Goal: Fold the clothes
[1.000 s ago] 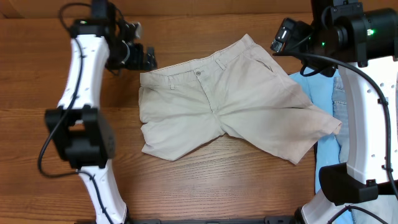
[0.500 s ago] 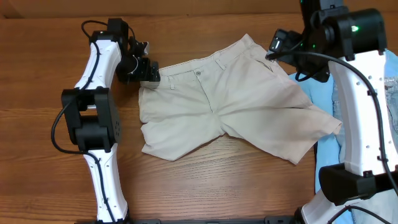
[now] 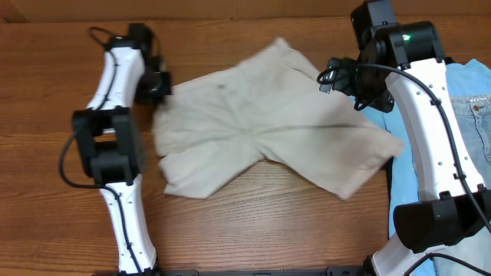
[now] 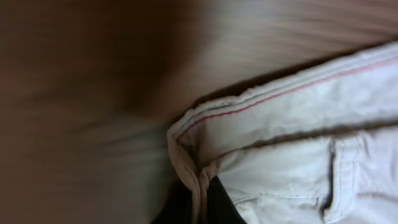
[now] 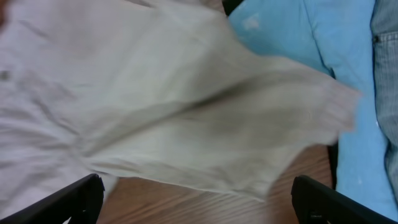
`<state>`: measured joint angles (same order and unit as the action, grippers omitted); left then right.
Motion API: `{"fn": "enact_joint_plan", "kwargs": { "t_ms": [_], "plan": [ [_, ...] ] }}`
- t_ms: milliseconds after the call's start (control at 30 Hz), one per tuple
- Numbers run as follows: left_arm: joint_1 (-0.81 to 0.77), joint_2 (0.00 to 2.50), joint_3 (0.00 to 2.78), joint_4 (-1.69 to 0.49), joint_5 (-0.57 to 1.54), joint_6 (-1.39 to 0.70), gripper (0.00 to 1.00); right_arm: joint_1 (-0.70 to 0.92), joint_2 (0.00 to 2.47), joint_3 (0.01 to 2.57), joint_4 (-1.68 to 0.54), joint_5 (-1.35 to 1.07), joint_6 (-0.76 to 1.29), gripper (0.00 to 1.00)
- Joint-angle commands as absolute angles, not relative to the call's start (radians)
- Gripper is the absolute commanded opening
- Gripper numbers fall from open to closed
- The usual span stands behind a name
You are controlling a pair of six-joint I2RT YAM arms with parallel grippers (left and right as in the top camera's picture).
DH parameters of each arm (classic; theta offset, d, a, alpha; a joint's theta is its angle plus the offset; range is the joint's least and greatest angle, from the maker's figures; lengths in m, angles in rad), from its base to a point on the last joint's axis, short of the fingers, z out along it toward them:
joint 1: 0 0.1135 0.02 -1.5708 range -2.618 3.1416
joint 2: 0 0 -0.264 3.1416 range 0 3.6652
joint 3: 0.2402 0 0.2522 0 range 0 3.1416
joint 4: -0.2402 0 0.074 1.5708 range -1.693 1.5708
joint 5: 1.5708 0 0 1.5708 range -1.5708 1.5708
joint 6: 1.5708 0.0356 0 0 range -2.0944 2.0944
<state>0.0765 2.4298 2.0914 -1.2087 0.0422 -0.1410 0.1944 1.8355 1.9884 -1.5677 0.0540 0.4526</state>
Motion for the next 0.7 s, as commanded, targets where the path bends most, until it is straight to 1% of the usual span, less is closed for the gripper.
{"fn": "enact_joint_plan", "kwargs": {
  "t_ms": [0,100,167,233,300,333,433,500,600,667],
  "plan": [
    [0.288,2.457,2.156,-1.283,-0.198,-0.357,0.04,0.197,1.809,1.943,-1.557,0.033,0.402,1.0],
    [0.447,2.457,2.216,-1.378,-0.147,-0.43,0.04,0.197,1.809,1.896,-1.532,0.0,0.388,1.0],
    [0.537,2.457,2.245,-1.4,-0.013,-0.395,0.04,0.197,1.809,1.858,-1.496,-0.059,0.357,1.0],
    [0.608,2.456,2.267,-1.411,0.139,-0.324,0.04,0.199,1.809,1.816,-1.438,-0.186,0.239,1.0],
    [0.643,2.45,2.278,-1.417,0.223,-0.256,0.05,0.211,1.809,1.762,-1.369,-0.331,0.108,1.0],
    [0.649,2.441,2.278,-1.419,0.234,-0.222,0.06,0.22,1.809,1.734,-1.335,-0.369,0.075,1.0],
    [0.632,2.396,2.279,-1.421,0.192,-0.141,0.08,0.26,1.809,1.645,-1.226,-0.376,0.07,1.0],
    [0.605,2.357,2.279,-1.412,0.183,-0.142,0.09,0.287,1.809,1.59,-1.156,-0.376,0.071,0.99],
    [0.556,2.281,2.279,-1.385,0.178,-0.141,0.17,0.326,1.809,1.516,-1.065,-0.376,0.103,0.96],
    [0.524,2.225,2.279,-1.368,0.166,-0.14,0.24,0.346,1.809,1.483,-1.031,-0.39,0.179,0.96]
  ]
}}
